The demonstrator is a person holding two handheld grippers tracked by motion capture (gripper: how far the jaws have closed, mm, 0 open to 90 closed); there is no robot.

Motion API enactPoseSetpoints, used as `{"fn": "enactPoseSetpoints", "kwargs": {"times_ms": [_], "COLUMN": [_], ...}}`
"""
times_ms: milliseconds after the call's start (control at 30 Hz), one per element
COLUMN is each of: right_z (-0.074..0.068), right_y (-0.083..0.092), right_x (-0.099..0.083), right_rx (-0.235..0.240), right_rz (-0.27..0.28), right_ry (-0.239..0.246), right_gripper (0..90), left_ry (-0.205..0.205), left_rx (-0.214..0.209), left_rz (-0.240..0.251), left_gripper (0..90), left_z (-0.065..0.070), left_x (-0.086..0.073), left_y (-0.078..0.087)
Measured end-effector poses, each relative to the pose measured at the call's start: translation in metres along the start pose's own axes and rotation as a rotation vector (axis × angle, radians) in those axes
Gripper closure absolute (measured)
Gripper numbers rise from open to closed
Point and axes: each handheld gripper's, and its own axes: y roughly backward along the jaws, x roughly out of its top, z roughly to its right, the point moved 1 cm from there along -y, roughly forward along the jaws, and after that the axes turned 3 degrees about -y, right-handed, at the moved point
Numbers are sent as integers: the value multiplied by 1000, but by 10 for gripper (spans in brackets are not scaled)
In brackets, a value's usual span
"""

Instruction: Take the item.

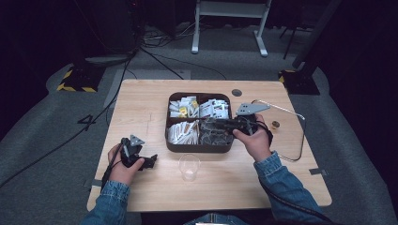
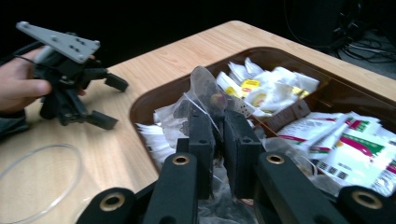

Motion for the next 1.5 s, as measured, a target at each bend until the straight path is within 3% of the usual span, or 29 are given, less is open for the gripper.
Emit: {"fn": "enactPoseSetpoints", "kwargs": {"times_ms": [367, 733, 1033, 1500], "right_z": [-27, -53, -76, -91], "right_y": [4, -2, -14, -25], "right_x": [4, 6, 1, -6], "right_rx": [44, 111, 167, 219], "right_rz": [-2, -23, -67, -173], "right_ry": [44, 86, 123, 165], "right_gripper": [827, 827, 827, 825], "left_ry": [-2, -3, -2, 0], "left_rx": [4, 4, 3, 6], "left_rz": [0, 0, -2, -2], "left_gripper": [1, 1, 1, 2], "left_z": [0, 0, -1, -1], "left_x": [0, 0, 1, 1], "left_y": [0, 0, -1, -1]}}
